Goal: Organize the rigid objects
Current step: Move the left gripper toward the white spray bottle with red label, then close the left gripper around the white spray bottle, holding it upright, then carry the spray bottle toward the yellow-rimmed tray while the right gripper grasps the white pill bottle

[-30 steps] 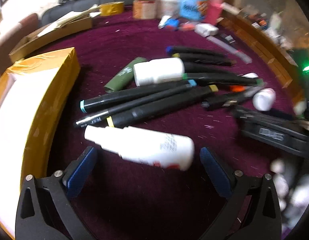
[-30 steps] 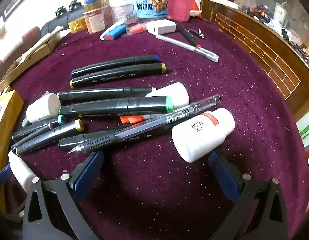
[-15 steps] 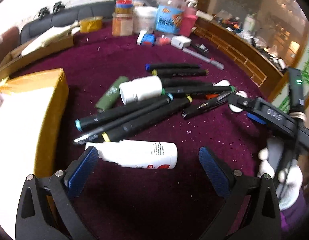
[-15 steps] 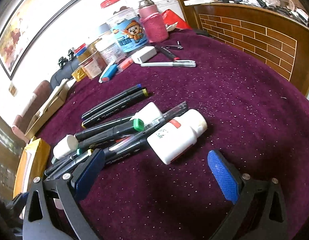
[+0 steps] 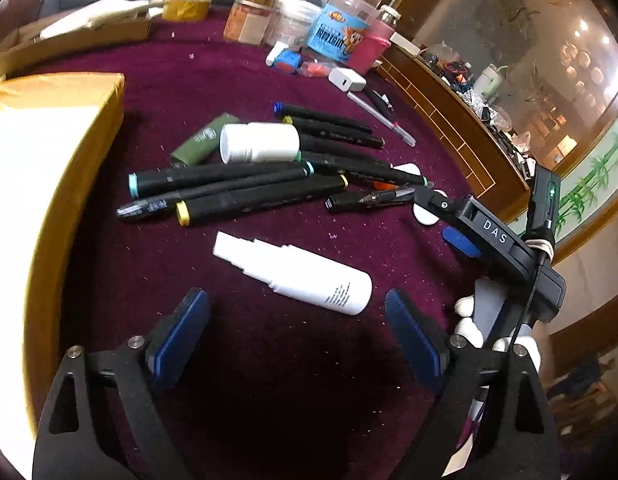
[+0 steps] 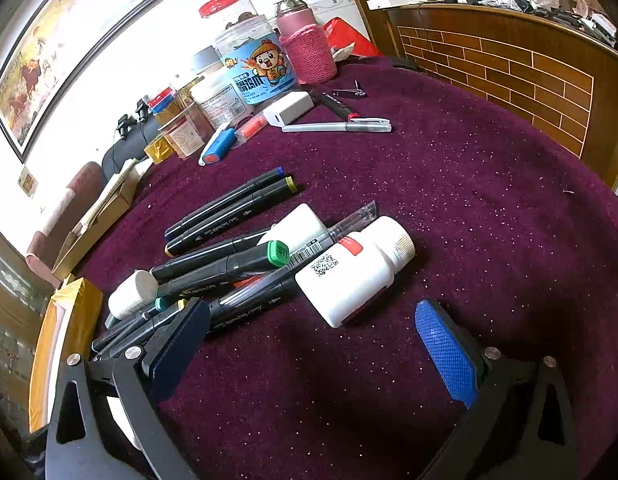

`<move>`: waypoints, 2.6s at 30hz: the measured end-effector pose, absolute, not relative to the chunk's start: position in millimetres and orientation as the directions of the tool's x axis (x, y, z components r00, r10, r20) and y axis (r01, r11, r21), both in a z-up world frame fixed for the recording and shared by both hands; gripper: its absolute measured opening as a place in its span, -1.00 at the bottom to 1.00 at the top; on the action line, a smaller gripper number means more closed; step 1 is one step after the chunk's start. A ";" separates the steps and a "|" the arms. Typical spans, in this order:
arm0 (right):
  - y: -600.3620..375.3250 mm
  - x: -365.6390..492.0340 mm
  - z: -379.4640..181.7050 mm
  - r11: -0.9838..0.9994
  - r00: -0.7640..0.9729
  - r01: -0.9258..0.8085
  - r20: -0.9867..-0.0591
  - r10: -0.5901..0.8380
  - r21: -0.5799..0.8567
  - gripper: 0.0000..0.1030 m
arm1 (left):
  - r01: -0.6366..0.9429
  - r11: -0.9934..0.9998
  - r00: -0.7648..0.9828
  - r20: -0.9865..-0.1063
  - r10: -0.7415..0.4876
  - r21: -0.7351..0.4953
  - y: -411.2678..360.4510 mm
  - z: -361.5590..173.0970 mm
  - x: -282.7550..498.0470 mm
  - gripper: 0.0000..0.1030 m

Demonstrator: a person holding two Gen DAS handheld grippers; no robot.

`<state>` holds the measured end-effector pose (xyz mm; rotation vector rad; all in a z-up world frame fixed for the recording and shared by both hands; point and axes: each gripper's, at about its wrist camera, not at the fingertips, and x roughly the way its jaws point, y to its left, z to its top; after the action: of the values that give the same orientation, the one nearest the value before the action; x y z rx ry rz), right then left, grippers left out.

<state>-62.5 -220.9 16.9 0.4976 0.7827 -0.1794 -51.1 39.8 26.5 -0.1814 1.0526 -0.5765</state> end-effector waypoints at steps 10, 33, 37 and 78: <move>-220.6 -62.4 17.3 0.866 0.701 0.346 -0.713 0.019 0.363 0.96 | 0.333 0.929 0.456 -0.835 -0.308 -0.161 -11.0 19.1 -47.5 -0.04; -230.1 -77.3 38.0 0.877 0.699 0.329 -0.715 0.023 0.350 0.94 | 0.340 0.816 0.494 -0.650 -0.578 -0.468 64.3 41.0 -84.8 -0.48; -229.4 -73.7 57.3 0.889 0.672 0.327 -0.741 0.020 0.320 0.93 | 0.358 0.774 0.497 -0.594 -0.632 -0.523 80.4 52.9 -96.6 -0.48; -8.0 7.1 97.8 0.865 0.484 -0.098 -0.736 0.473 0.492 -0.39 | 0.093 0.810 0.588 -0.625 -0.513 -0.578 222.0 81.4 3.7 -0.48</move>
<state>7.1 -8.0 97.8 0.4148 1.0119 0.3599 3.7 222.0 81.4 -0.5293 0.8786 -0.3729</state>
